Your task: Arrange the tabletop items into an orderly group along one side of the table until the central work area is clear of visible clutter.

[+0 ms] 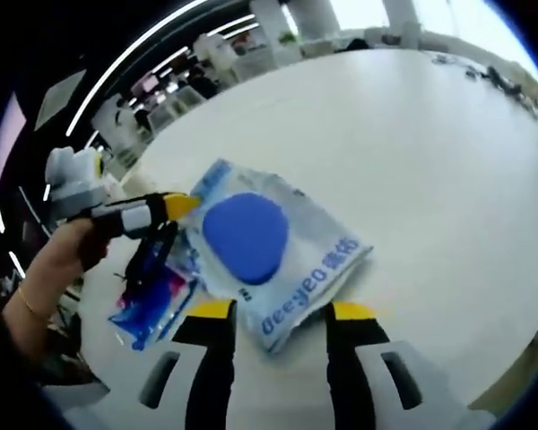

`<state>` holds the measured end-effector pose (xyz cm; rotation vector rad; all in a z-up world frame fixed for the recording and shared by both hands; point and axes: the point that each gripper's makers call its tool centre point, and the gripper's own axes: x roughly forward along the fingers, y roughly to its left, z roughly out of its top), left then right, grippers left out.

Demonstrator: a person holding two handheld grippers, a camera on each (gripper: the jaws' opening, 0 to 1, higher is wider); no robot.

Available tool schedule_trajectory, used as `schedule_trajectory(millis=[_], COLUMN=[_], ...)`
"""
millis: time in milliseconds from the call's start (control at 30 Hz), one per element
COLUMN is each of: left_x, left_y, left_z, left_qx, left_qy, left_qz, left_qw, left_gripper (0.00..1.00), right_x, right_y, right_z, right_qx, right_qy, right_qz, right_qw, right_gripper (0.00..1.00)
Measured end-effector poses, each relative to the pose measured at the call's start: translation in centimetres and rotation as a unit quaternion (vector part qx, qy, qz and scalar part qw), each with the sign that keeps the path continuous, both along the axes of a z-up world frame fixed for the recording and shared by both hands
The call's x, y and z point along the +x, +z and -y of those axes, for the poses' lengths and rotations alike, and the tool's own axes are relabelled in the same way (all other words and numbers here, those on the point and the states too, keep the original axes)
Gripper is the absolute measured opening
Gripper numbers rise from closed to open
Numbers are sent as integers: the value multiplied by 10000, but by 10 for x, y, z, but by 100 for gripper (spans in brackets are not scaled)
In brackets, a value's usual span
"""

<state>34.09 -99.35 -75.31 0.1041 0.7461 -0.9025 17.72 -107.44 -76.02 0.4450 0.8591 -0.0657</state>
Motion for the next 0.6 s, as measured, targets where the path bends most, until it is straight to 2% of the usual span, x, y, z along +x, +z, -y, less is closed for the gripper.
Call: schedule_trajectory(millis=[100, 200, 233, 367, 433, 533, 600], left_x=[1, 0, -1, 0, -1, -2, -1], left_y=[-1, -2, -2, -3, -3, -4, -3], left_z=[-2, -3, -3, -4, -3, -1, -1], left_qx=[68, 79, 59, -57, -73, -27, -8], left_qy=[24, 18, 1, 58, 32, -54, -64], left_qz=[6, -72, -105, -266, -274, -202, -164], left_qw=[10000, 9999, 9999, 9996, 9996, 9998, 9998], left_gripper=[15, 11, 10, 7, 5, 3, 2], right_x=[0, -3, -3, -3, -3, -2, -2], right_y=[1, -1, -1, -1, -1, 0, 0], right_z=[1, 1, 1, 2, 3, 2, 2], right_qx=[39, 116, 153, 201, 136, 184, 82], right_qy=[-24, -6, -17, -70, -12, -12, 110], right_qz=[8, -18, -19, 7, -13, 20, 25], right_qw=[10000, 9999, 9999, 9998, 9999, 9998, 9999], right_gripper=[31, 22, 18, 12, 8, 5, 5])
